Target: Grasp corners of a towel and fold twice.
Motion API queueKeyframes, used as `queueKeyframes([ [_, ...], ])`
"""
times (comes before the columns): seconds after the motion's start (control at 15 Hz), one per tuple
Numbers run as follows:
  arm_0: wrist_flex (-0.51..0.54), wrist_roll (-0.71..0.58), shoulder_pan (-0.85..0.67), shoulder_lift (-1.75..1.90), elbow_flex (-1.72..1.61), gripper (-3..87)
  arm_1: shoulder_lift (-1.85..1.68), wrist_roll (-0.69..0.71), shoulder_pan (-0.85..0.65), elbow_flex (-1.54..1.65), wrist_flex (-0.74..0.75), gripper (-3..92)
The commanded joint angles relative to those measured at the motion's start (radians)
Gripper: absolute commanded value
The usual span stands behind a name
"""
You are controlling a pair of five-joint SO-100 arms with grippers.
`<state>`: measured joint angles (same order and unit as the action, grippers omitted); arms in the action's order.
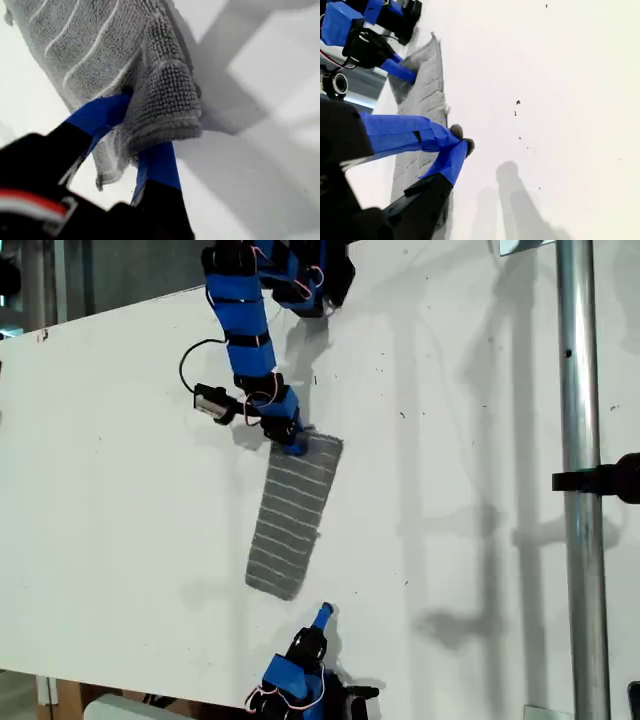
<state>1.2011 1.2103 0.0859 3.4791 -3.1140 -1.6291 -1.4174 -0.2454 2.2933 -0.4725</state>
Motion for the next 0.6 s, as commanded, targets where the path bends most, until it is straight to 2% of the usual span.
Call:
queueKeyframes([
  [0.0, 0.003, 0.008, -0.02, 0.002, -0.006, -2.4, -0.199, 0.06, -0.035, 0.041, -0.166, -0.2],
  [0.13, 0.002, 0.005, -0.023, 0.002, -0.006, -2.4, -0.514, 0.071, -0.02, 0.06, -0.537, -0.2],
  [0.27, 0.002, 0.002, -0.025, 0.002, -0.006, -2.4, -0.881, 0.015, 0.04, 0.0, -1.019, -0.2],
  [0.33, 0.002, 0.002, -0.028, 0.002, -0.006, -2.4, -0.986, -0.005, 0.067, -0.072, -1.209, -0.2],
  [0.4, -0.002, -0.002, -0.032, 0.002, -0.006, -2.4, -0.994, -0.009, 0.092, -0.153, -1.289, -0.2],
  [0.47, -0.002, -0.008, -0.043, 0.002, -0.006, -2.4, -0.933, 0.023, 0.097, -0.166, -1.178, -0.2],
  [0.53, -0.003, -0.018, -0.055, 0.002, -0.005, -2.4, -0.785, 0.069, 0.094, -0.156, -0.982, -0.2],
])
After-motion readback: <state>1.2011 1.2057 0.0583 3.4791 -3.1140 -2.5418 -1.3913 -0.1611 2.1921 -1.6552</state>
